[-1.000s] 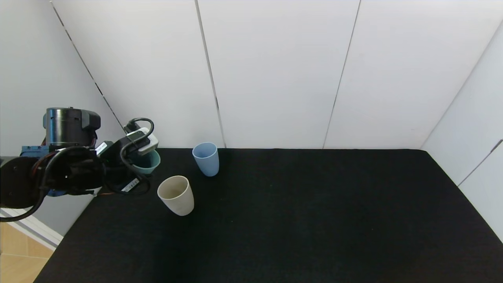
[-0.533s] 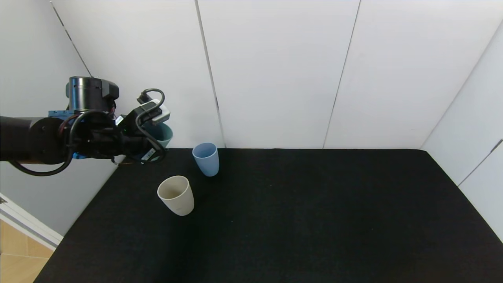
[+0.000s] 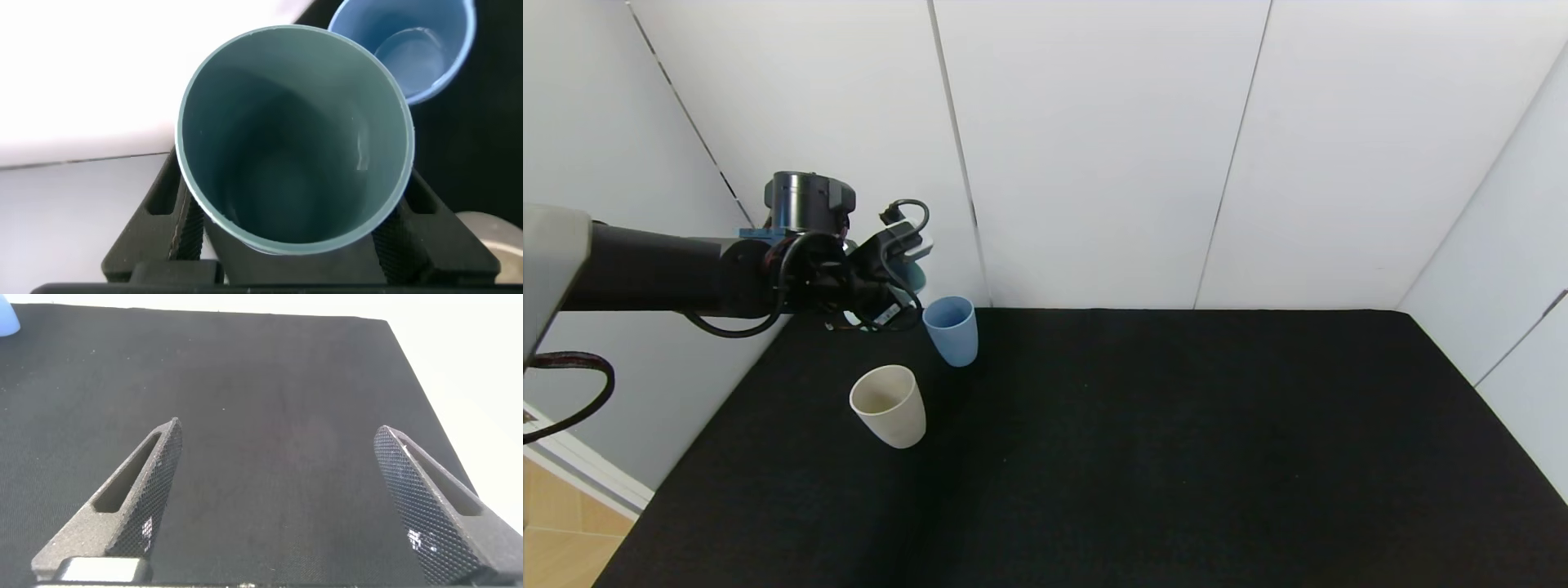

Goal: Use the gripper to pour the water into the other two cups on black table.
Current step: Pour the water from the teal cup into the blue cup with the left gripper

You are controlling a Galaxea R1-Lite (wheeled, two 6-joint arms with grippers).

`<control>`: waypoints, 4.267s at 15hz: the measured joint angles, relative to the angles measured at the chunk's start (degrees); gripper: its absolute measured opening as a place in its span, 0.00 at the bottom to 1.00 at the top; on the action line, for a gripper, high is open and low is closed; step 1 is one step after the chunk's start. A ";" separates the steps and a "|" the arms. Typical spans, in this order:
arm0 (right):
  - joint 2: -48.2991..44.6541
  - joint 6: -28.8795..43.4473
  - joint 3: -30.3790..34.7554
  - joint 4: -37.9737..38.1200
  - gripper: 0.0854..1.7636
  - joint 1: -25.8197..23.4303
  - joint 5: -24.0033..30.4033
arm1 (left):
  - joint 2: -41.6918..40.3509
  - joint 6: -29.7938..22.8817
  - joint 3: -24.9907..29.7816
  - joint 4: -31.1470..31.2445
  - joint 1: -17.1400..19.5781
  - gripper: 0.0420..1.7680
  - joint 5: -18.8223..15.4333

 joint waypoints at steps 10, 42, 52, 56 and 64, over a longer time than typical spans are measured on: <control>0.00 0.02 0.02 0.00 0.97 0.00 -0.02 | 5.29 8.41 -5.21 0.18 -3.05 0.64 6.75; 0.00 0.00 0.00 0.00 0.97 0.00 0.00 | 6.25 21.91 -5.42 -0.20 -5.71 0.64 19.77; 0.00 0.02 0.00 0.00 0.97 -0.02 -0.02 | 5.84 22.21 -4.91 0.09 -5.90 0.64 19.82; 0.00 0.00 0.00 0.00 0.97 0.00 0.00 | 5.51 22.19 -4.63 -0.59 -6.00 0.64 19.80; 0.00 0.00 0.00 0.00 0.97 0.00 -0.02 | 4.35 16.48 -2.43 -0.96 -5.42 0.64 18.99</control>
